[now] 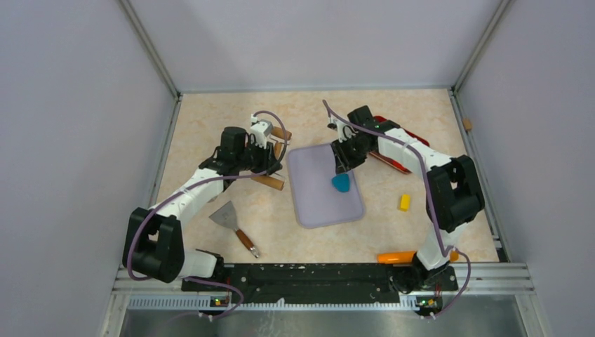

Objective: Roll out the dumpling wrappers from the dough

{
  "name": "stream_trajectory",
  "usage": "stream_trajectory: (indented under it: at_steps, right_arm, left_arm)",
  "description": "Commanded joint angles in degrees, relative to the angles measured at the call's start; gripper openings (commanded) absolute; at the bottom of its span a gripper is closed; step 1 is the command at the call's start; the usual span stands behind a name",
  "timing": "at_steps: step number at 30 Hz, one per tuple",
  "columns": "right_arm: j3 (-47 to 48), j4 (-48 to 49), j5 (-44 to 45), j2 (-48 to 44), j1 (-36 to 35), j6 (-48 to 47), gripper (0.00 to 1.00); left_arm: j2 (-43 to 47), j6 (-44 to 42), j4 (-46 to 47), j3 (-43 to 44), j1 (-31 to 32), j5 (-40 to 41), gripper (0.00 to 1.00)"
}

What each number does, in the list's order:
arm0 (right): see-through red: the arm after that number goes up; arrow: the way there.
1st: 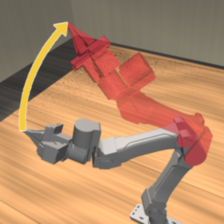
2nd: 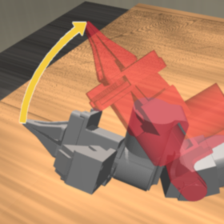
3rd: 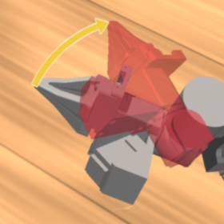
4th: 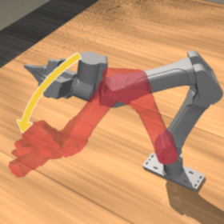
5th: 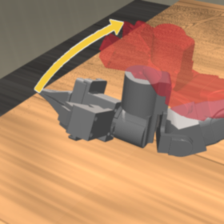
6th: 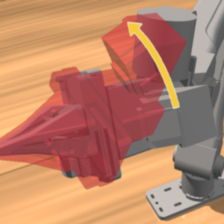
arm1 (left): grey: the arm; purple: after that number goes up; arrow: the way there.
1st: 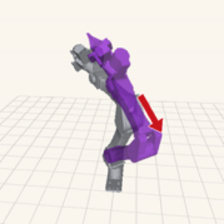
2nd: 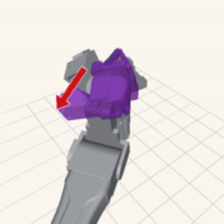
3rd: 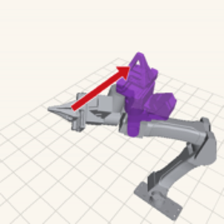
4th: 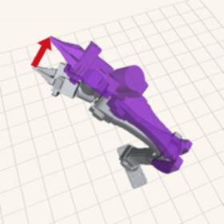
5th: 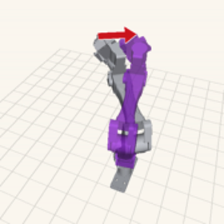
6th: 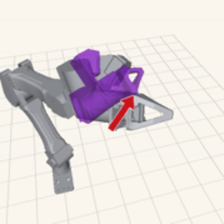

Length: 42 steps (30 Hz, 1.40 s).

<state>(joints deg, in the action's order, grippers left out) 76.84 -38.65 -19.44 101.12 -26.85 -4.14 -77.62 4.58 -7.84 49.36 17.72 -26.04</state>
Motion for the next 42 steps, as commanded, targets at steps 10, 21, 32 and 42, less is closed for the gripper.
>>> stream_trajectory:
  at_steps: [10,21,32,42]
  right_arm:
    - [0.8,0.3,4.0,6.5,0.4,-4.1,0.46]
    - [4.2,-1.1,2.8,5.0,1.5,-4.5,0.43]
    - [4.8,0.0,4.2,8.6,2.1,-5.7,0.48]
    - [5.5,-3.6,-4.1,11.8,5.3,-6.3,0.45]
  left_arm:
    - [2.6,-0.2,2.1,0.1,-0.4,-0.7,0.00]
    - [2.1,-0.2,2.3,0.3,-0.5,-1.5,0.00]
    - [1.8,0.1,3.1,0.0,-0.5,-2.6,0.00]
    - [1.9,-0.2,3.0,-0.3,-0.5,-2.6,0.00]
